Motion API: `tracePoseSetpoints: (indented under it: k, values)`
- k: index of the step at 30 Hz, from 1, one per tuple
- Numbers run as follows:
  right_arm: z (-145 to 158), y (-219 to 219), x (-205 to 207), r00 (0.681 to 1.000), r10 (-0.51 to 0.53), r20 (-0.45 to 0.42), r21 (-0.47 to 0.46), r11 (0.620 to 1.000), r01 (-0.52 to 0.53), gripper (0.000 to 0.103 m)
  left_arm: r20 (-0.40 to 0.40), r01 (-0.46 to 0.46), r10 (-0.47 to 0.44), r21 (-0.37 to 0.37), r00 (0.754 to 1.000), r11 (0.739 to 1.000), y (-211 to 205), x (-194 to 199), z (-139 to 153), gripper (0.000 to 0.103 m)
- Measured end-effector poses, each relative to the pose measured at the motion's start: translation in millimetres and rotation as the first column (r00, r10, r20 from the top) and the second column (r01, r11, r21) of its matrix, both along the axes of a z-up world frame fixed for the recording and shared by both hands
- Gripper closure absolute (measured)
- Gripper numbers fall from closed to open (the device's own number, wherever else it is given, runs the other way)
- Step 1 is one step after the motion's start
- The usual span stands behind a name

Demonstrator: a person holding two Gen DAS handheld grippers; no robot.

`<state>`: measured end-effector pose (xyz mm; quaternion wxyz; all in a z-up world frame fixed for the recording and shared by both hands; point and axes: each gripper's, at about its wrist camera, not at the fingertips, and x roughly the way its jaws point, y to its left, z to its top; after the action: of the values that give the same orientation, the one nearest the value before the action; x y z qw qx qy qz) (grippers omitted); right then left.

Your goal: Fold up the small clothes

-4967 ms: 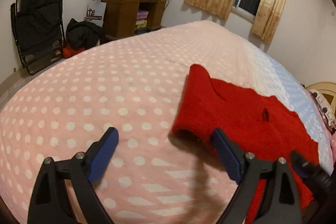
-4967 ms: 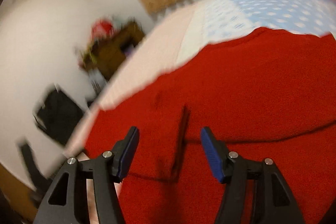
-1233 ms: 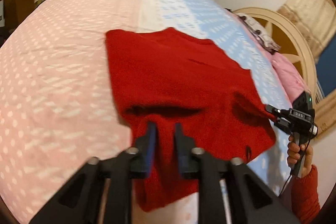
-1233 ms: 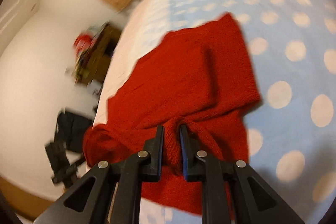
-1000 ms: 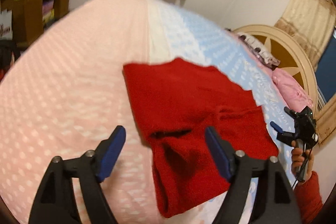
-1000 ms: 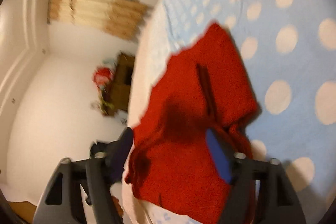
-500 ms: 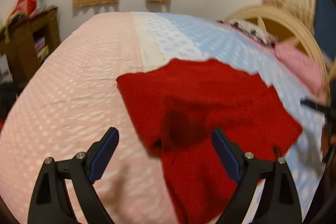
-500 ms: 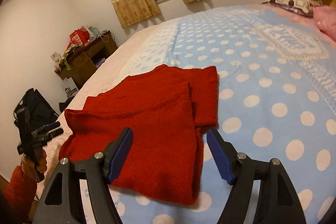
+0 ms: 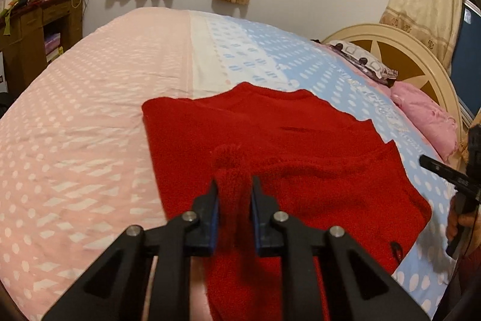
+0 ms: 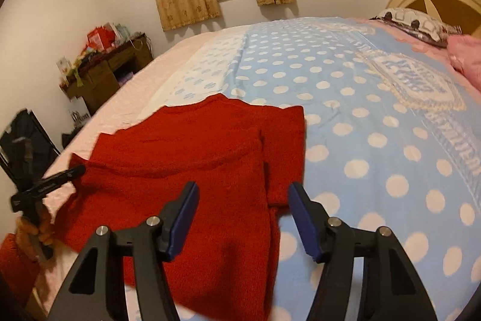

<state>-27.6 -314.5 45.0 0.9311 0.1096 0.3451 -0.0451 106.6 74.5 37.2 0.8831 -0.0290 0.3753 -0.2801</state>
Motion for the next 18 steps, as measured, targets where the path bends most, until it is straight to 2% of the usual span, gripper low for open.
tracePoseSetpoints:
  k: [5, 8, 9, 11, 15, 18]
  values:
    - [-19, 7, 34, 0.997, 0.032, -0.064, -0.020, 0.999, -0.034, 0.042, -0.027, -0.022, 0.023, 0.003, 0.999, 1.000, 0, 6, -3, 0.076]
    - [-34, 18, 48, 0.990, 0.056, -0.126, -0.065, 0.996, -0.065, 0.086, -0.021, -0.028, 0.028, 0.012, 0.999, 1.000, -2, 6, -5, 0.076]
    - [-35, 21, 48, 0.991, 0.055, -0.123, -0.084, 0.994, -0.066, 0.087, -0.020, -0.020, 0.020, 0.009, 1.000, 1.000, -3, 7, -6, 0.078]
    - [-32, 24, 44, 0.992, 0.063, -0.106, -0.102, 0.992, -0.074, 0.091, -0.016, 0.000, 0.000, 0.002, 1.000, 1.000, -4, 5, -7, 0.092]
    - [-11, 20, 27, 0.998, 0.061, -0.027, -0.037, 0.997, -0.062, 0.093, 0.000, -0.005, 0.005, -0.029, 1.000, 1.000, 1, -2, 4, 0.095]
    - [14, 27, 16, 0.996, 0.083, 0.032, -0.055, 0.995, -0.081, 0.094, 0.035, -0.003, 0.004, -0.041, 0.999, 0.999, 3, -7, 22, 0.095]
